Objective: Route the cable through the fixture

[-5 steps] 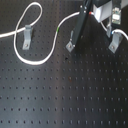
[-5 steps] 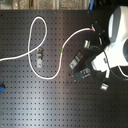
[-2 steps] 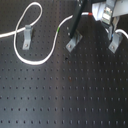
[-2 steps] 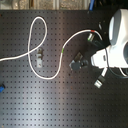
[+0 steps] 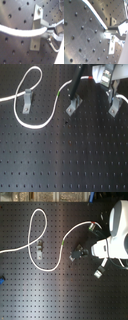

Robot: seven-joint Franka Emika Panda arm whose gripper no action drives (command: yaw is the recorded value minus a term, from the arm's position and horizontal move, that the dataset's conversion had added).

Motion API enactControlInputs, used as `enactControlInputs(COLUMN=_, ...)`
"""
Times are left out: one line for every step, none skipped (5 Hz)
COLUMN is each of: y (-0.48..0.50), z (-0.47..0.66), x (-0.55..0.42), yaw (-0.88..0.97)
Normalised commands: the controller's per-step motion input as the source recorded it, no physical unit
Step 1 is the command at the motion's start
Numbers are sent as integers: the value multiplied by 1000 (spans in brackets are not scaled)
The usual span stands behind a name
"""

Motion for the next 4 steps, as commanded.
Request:
enactControlInputs(y=-667, z=0, x=-217, yaw=-97)
enactControlInputs(y=-286, z=0, x=-51, yaw=0)
enactControlInputs(y=0, z=21, x=0, yaw=0)
enactControlInputs(y=0, z=11, x=0, yaw=63)
